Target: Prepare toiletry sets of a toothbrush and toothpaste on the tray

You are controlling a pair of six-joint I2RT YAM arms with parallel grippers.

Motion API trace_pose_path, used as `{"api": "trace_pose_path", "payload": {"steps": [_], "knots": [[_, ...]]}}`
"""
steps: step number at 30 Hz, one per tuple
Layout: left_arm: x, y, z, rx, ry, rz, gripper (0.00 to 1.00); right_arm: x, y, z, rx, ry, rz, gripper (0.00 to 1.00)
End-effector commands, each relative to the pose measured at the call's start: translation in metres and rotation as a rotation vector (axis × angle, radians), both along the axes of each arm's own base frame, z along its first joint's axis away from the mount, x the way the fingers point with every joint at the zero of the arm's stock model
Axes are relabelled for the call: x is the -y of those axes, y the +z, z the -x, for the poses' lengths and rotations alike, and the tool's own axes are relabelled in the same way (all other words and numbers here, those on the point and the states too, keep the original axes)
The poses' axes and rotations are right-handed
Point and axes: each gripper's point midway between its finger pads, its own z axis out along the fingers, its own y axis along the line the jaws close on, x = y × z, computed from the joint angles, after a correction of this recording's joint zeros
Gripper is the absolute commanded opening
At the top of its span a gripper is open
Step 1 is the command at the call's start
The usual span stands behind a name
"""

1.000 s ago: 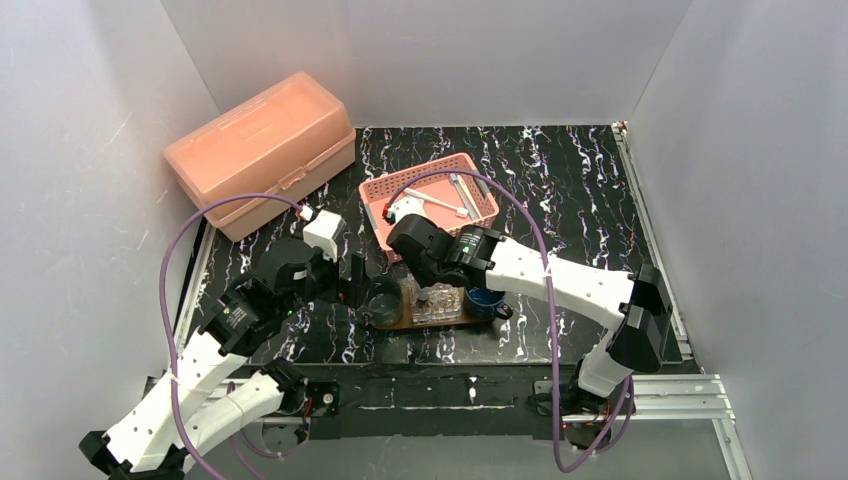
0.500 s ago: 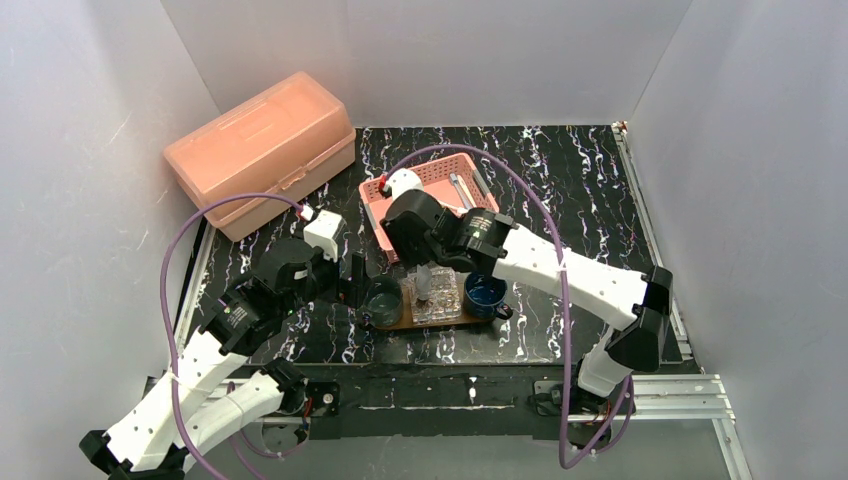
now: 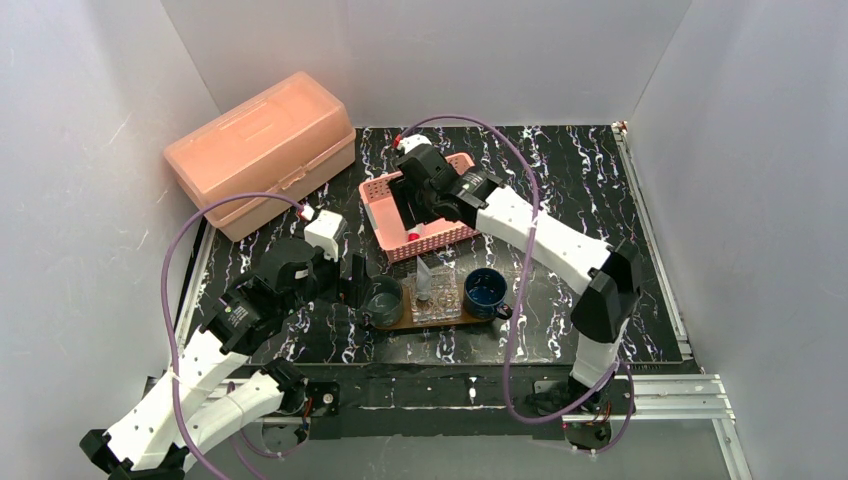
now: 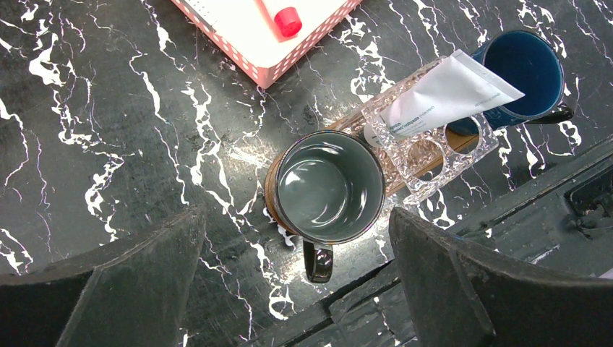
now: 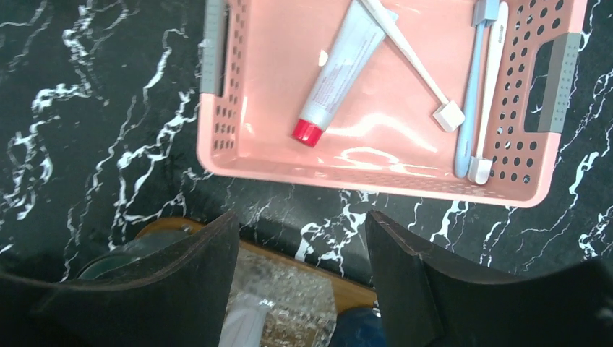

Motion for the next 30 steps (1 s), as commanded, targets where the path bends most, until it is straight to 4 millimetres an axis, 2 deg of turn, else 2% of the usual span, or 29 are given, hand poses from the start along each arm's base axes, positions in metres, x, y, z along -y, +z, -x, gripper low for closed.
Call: {"api": "trace_pose_path", "payload": {"steps": [1, 8, 17, 30], "knots": [[-0.002, -0.003, -0.001, 0.002, 0.001, -0.013, 0.98, -0.005, -0.005, -0.033, -0.007, -0.013, -0.051, 0.73], [0.0, -0.004, 0.0, -0.004, -0.008, -0.013, 0.98, -0.009, -0.058, -0.066, -0.101, -0.06, -0.054, 0.75], [0.003, -0.004, 0.0, -0.008, -0.019, -0.007, 0.98, -0.019, -0.12, -0.091, -0.203, -0.118, -0.055, 0.8], [0.005, -0.004, 0.001, -0.009, -0.03, 0.0, 0.98, -0.035, -0.166, -0.114, -0.277, -0.16, -0.094, 0.82]]}}
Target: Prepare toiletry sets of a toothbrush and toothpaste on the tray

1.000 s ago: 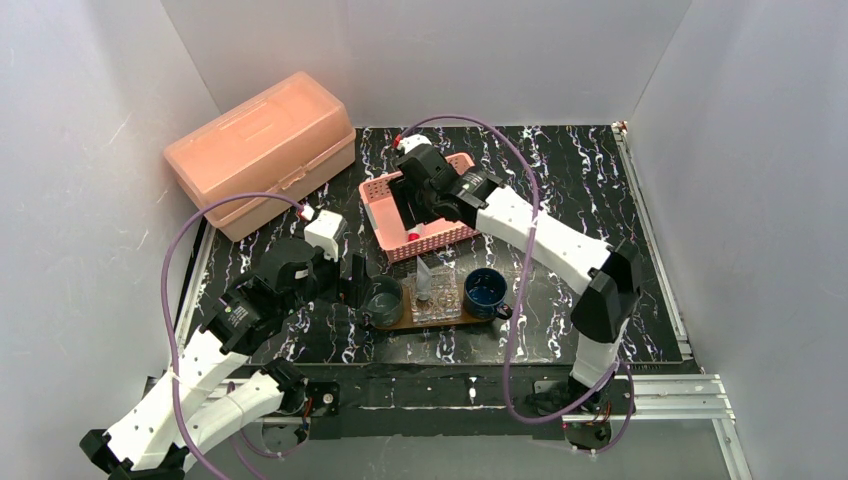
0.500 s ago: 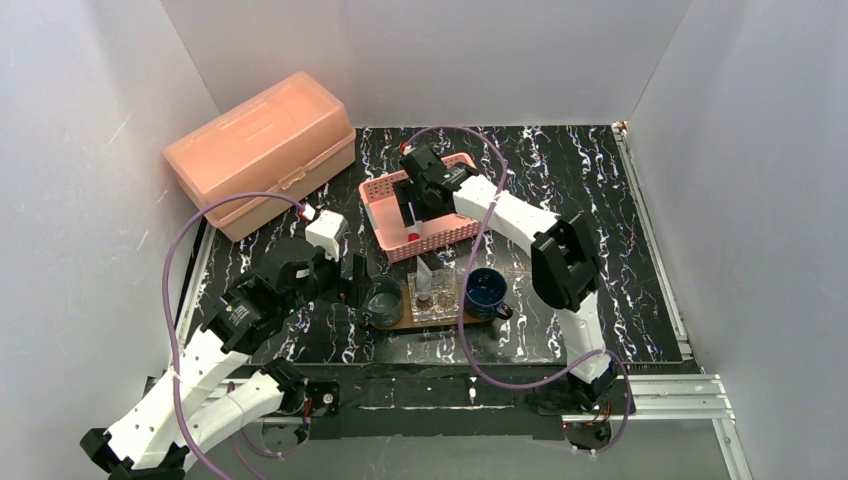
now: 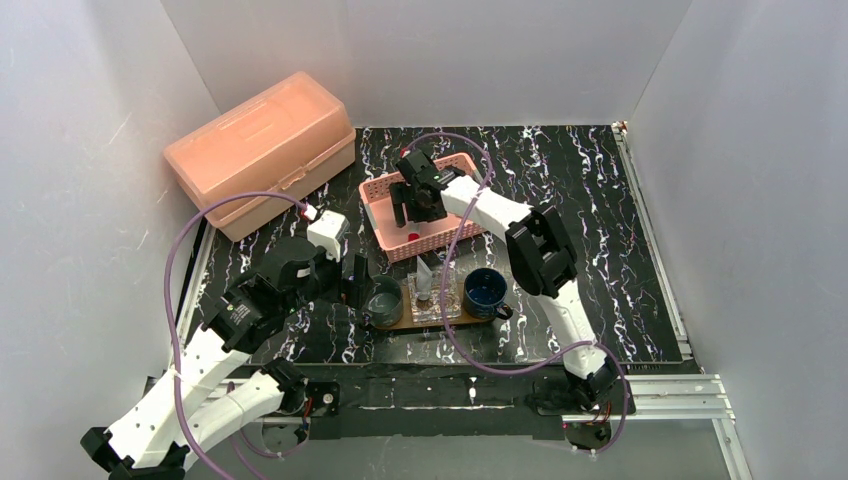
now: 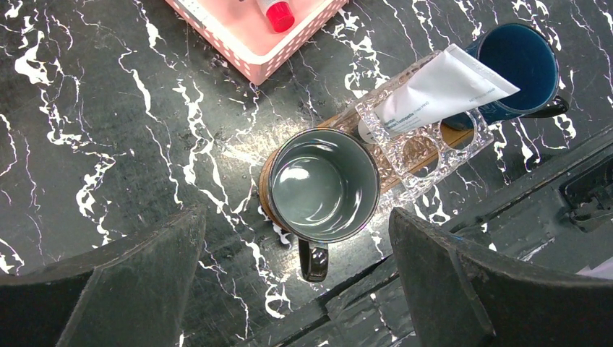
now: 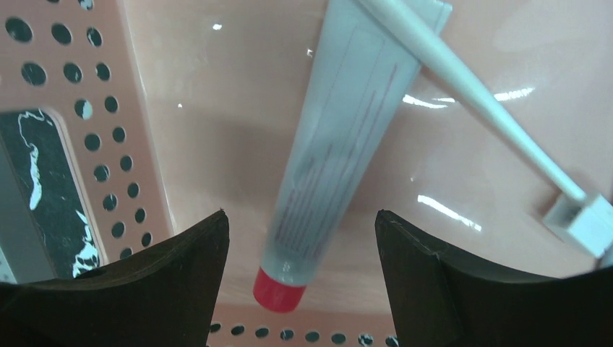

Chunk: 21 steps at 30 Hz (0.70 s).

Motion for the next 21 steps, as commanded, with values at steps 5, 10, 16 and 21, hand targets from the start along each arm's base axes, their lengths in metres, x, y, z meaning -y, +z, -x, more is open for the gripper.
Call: {"api": "trace_pose_path", "payload": {"steps": [5, 10, 16, 21], "knots": [[0.001, -0.001, 0.0, 0.007, -0.012, -0.002, 0.98, -0.017, -0.008, -0.018, 0.008, -0.015, -0.044, 0.78], [0.001, -0.002, 0.0, 0.007, -0.011, -0.002, 0.98, -0.013, -0.019, -0.019, -0.002, -0.014, -0.01, 0.63], [0.001, -0.002, 0.0, 0.006, -0.01, -0.006, 0.98, -0.012, -0.021, -0.018, -0.004, -0.006, 0.003, 0.44], [0.001, -0.004, -0.001, 0.0, -0.01, -0.009, 0.98, -0.015, -0.003, -0.017, 0.012, 0.005, -0.033, 0.36]]}}
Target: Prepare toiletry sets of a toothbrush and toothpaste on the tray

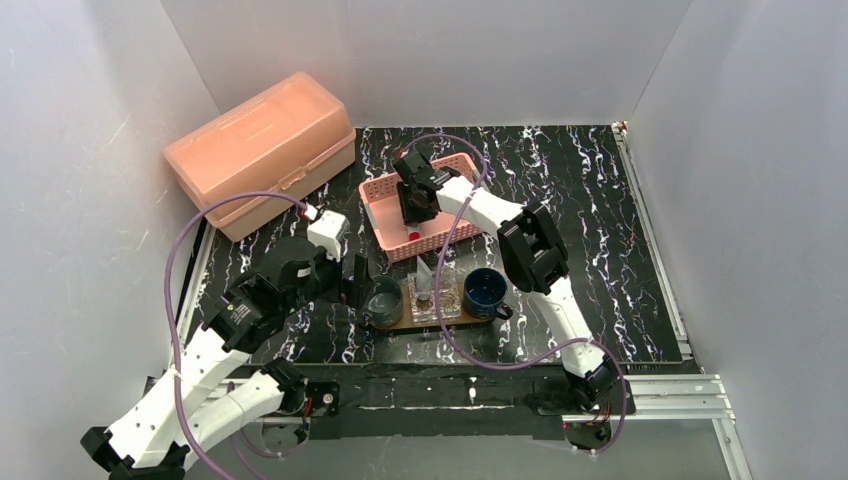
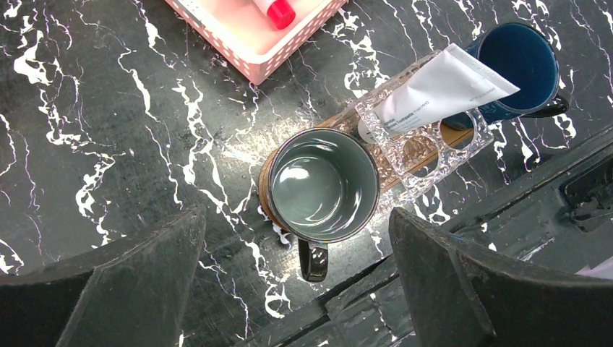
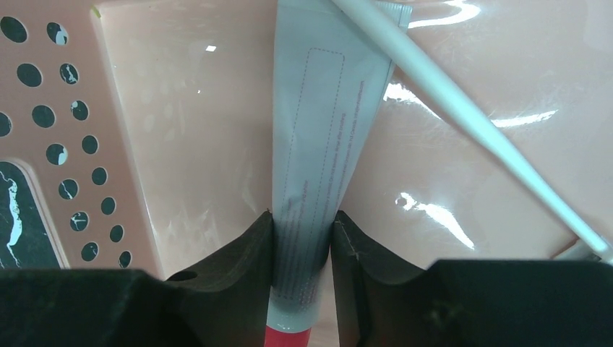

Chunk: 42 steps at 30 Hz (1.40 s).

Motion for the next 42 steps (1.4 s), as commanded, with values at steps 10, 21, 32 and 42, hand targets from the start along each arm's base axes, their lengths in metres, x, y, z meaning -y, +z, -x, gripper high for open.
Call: {"api": "trace_pose_path", "payload": {"steps": [10, 21, 32, 42], "knots": [[0.002, -0.006, -0.002, -0.01, -0.012, -0.019, 0.98, -0.008, 0.093, 0.0, 0.123, 0.057, -0.134, 0.35], [0.003, -0.009, -0.002, -0.024, -0.008, -0.023, 0.98, -0.004, 0.174, 0.007, 0.29, 0.073, -0.276, 0.35], [0.024, 0.019, 0.001, -0.045, -0.045, 0.097, 0.98, 0.019, 0.271, 0.056, 0.466, 0.076, -0.505, 0.37], [0.067, 0.07, 0.006, -0.097, -0.148, 0.313, 0.98, 0.048, 0.307, 0.112, 0.528, 0.025, -0.688, 0.37]]}}
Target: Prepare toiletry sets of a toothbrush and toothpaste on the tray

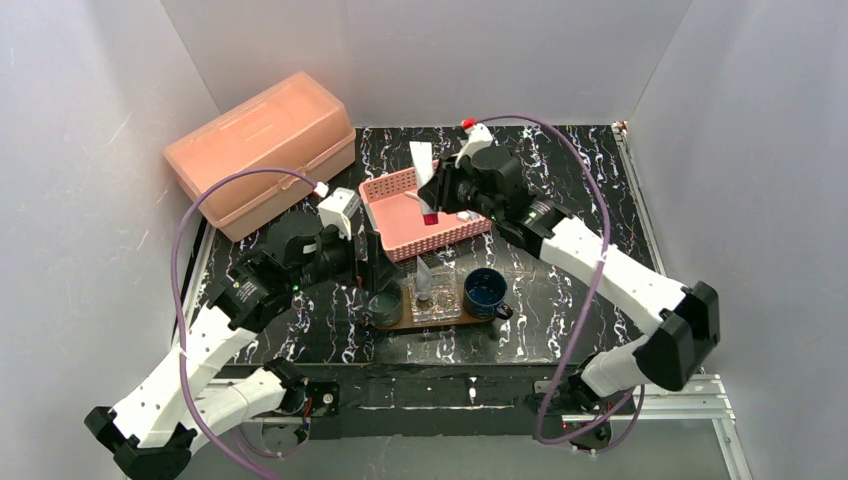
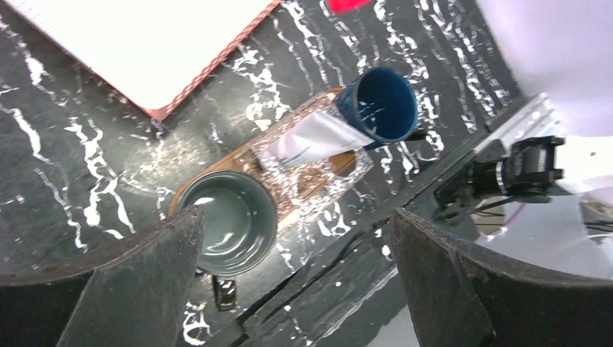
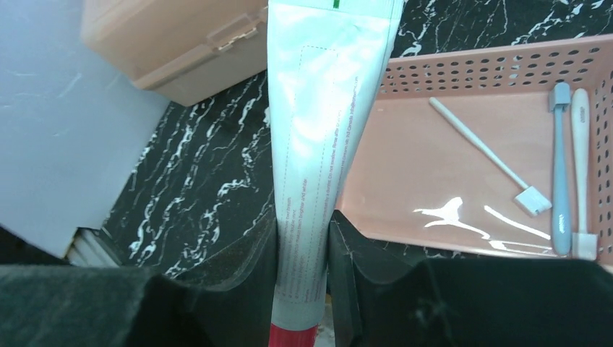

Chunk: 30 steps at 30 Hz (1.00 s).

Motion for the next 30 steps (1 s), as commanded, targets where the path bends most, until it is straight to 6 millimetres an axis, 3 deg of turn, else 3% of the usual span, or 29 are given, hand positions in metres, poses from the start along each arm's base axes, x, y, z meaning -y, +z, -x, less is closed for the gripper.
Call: {"api": "trace_pose_path", "payload": {"steps": [1, 5, 13, 30], "knots": [[0.023, 0.035, 0.008, -0.021, -0.062, 0.154, 0.98, 0.008, 0.05, 0.019, 0.088, -0.034, -0.195, 0.37], [0.04, 0.051, 0.012, -0.047, -0.105, 0.257, 0.98, 0.018, 0.068, 0.04, 0.106, -0.048, -0.309, 0.37], [0.062, 0.066, 0.011, -0.101, -0.142, 0.379, 0.98, 0.022, 0.08, 0.065, 0.082, -0.073, -0.445, 0.39], [0.078, 0.074, 0.004, -0.13, -0.158, 0.454, 0.98, 0.007, 0.105, 0.091, 0.061, -0.063, -0.613, 0.4]]}}
